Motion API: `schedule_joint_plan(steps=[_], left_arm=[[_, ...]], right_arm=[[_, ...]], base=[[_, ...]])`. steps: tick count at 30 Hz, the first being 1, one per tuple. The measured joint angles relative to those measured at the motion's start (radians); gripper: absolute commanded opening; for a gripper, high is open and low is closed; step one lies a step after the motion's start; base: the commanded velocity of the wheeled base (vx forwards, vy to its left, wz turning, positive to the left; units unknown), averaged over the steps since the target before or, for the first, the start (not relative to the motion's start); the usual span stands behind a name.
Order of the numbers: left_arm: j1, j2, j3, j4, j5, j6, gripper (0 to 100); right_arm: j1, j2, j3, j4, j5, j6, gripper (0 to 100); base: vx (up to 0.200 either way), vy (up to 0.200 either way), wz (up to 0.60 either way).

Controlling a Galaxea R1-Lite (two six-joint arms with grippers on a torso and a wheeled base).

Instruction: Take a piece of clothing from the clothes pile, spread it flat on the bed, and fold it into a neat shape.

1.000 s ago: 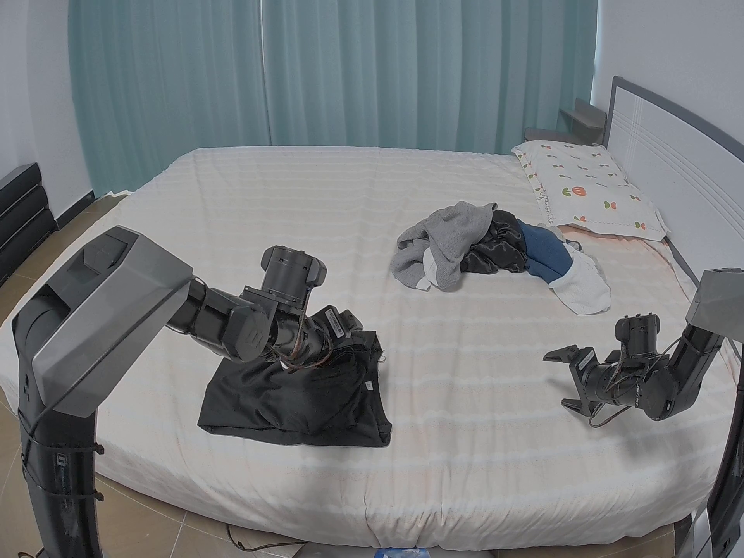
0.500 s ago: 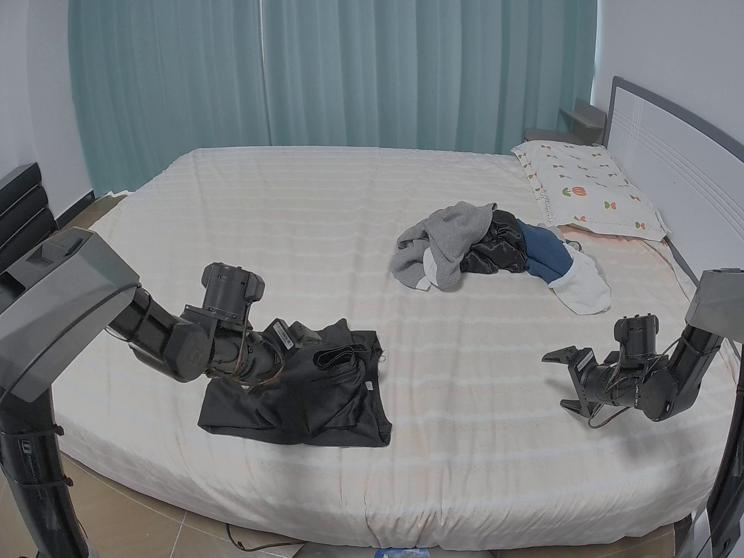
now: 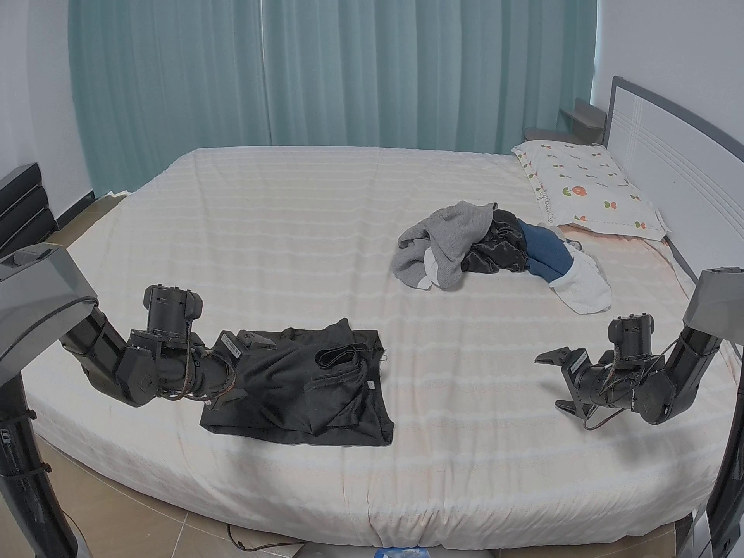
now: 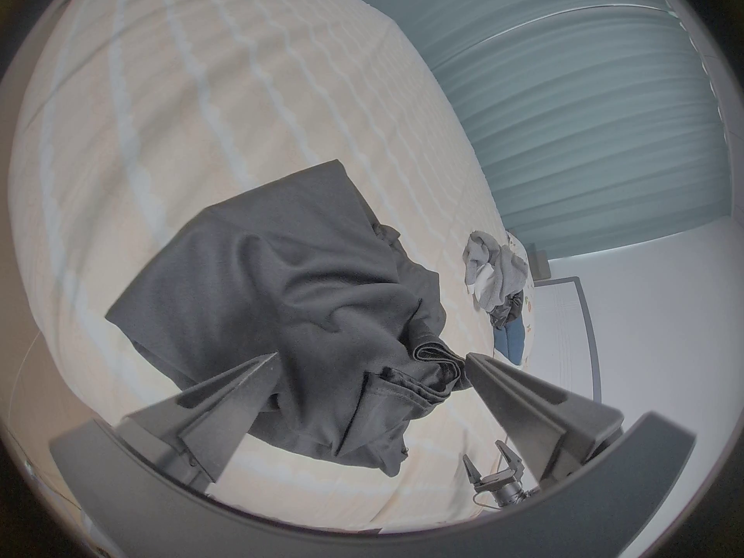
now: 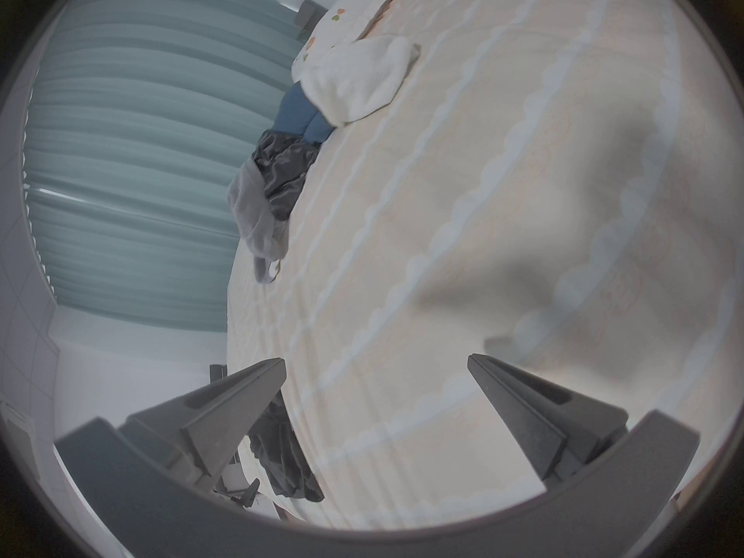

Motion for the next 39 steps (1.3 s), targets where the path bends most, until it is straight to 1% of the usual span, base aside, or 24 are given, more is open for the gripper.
schedule_joint_plan(steps=[6, 9, 12, 17, 19, 27, 31, 39], left_arm=[[0.048, -0.018, 0.020, -0.001, -0.047, -0.001, 100], [0.063, -0.018, 0.020, -0.003, -0.061, 0.000, 100], [0.071, -0.013, 0.020, -0.009, -0.077, 0.001, 100], [0.076, 0.000, 0.021, -0.034, -0.087, 0.000, 100], [0.076, 0.008, 0.023, -0.046, -0.088, 0.000, 100], [0.064, 0.044, 0.015, -0.121, -0.079, -0.001, 100], [0.056, 0.058, 0.018, -0.137, -0.076, 0.000, 100], [0.052, 0.068, 0.024, -0.140, -0.074, 0.002, 100]], right_arm=[[0.091, -0.077, 0.021, 0.014, -0.029, -0.032, 100], [0.133, -0.092, 0.015, 0.033, -0.063, -0.065, 100], [0.193, -0.096, -0.014, 0.092, -0.130, -0.117, 100], [0.284, -0.091, -0.087, 0.184, -0.203, -0.185, 100], [0.319, -0.084, -0.119, 0.216, -0.240, -0.234, 100], [0.427, -0.037, -0.214, 0.266, -0.397, -0.404, 100], [0.460, -0.008, -0.260, 0.303, -0.459, -0.479, 100], [0.486, 0.053, -0.344, 0.364, -0.561, -0.573, 100]], base=[[0.000, 0.200, 0.00], [0.000, 0.200, 0.00], [0.000, 0.200, 0.00], [0.000, 0.200, 0.00], [0.000, 0.200, 0.00], [0.000, 0.200, 0.00], [0.000, 0.050, 0.00], [0.000, 0.000, 0.00]])
